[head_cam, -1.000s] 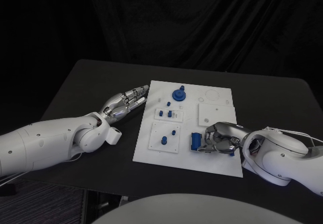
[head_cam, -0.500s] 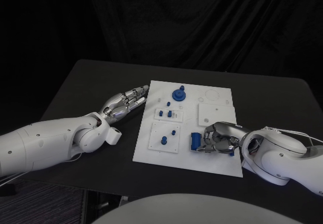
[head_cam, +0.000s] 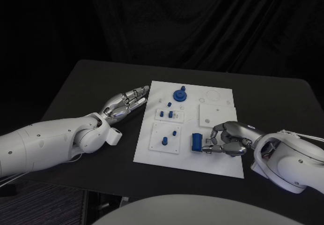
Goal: Assemble the parts on the task board
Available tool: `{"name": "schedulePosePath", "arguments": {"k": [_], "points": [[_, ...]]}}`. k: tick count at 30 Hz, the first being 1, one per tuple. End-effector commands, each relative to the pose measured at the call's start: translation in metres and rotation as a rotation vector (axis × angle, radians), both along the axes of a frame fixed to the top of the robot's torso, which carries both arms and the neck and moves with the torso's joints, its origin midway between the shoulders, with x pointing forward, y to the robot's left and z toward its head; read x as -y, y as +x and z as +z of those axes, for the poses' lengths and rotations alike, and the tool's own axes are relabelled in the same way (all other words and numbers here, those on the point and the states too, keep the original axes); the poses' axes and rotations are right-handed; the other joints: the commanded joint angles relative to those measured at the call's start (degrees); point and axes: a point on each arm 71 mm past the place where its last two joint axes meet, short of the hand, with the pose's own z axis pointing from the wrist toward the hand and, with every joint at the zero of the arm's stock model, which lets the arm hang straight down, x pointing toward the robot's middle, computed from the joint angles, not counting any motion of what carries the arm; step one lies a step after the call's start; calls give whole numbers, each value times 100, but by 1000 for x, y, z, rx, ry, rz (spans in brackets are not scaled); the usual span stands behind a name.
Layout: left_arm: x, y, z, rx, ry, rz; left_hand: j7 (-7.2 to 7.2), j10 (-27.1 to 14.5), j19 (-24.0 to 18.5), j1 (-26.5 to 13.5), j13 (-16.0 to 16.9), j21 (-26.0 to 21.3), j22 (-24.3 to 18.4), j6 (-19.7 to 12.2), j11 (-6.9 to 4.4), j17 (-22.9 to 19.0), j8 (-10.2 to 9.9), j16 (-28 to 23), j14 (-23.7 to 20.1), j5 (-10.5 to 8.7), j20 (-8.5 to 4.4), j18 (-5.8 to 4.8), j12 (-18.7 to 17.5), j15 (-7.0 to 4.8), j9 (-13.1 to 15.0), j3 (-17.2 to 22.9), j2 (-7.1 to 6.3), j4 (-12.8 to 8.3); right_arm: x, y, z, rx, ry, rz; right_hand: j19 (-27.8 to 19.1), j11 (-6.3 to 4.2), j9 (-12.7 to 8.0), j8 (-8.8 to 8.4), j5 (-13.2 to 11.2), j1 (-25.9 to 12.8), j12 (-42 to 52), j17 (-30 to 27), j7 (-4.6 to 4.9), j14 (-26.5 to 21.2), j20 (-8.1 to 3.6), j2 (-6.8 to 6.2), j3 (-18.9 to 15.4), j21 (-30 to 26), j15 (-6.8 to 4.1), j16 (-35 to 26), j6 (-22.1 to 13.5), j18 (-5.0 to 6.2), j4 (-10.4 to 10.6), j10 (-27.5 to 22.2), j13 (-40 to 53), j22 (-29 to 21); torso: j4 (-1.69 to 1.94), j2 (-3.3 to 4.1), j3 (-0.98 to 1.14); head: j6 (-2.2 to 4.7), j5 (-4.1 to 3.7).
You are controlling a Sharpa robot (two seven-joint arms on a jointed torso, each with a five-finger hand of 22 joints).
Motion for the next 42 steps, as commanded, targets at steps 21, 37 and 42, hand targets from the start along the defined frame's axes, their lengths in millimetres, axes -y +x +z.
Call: {"name": "schedulePosePath", "arguments": {"k": [21, 37, 42], "points": [[1, -4, 5, 47, -33, 2, 28, 52, 11, 112, 10, 23, 6, 78, 42, -5, 19, -38, -2, 69, 19, 60, 107, 32, 14, 19, -38, -73, 69, -10, 14, 122, -272, -197, 291, 207, -2119, -2144, 2615, 513, 15, -71, 276, 304, 166, 322, 289, 64, 154, -13, 1042, -5, -109, 607, 1505, 1221, 2, 5, -3, 1, -49], [1, -4, 5, 42, -31, 1, 31, 57, 11, 121, 10, 24, 5, 63, 53, -5, 15, -38, -2, 82, 18, 60, 110, 36, 12, 24, -36, -80, 63, -11, -4, 100, -354, -181, 295, 230, -2322, -2428, 1898, 376, 15, -67, 302, 305, 164, 364, 232, 70, 158, 2, 1239, -6, -45, 607, 1505, 1221, -4, 4, 2, 1, -99], [1, -4, 4, 41, -31, 1, 31, 57, 11, 121, 10, 24, 5, 63, 53, -5, 15, -38, -2, 82, 18, 60, 110, 36, 12, 24, -36, -80, 62, -10, -9, 83, -375, -184, 289, 250, -2409, -2577, 1581, 280, 15, -72, 324, 303, 181, 395, 165, 54, 178, 3, 1273, -2, -36, 607, 1505, 1215, -2, 8, 7, 1, -98]]}}
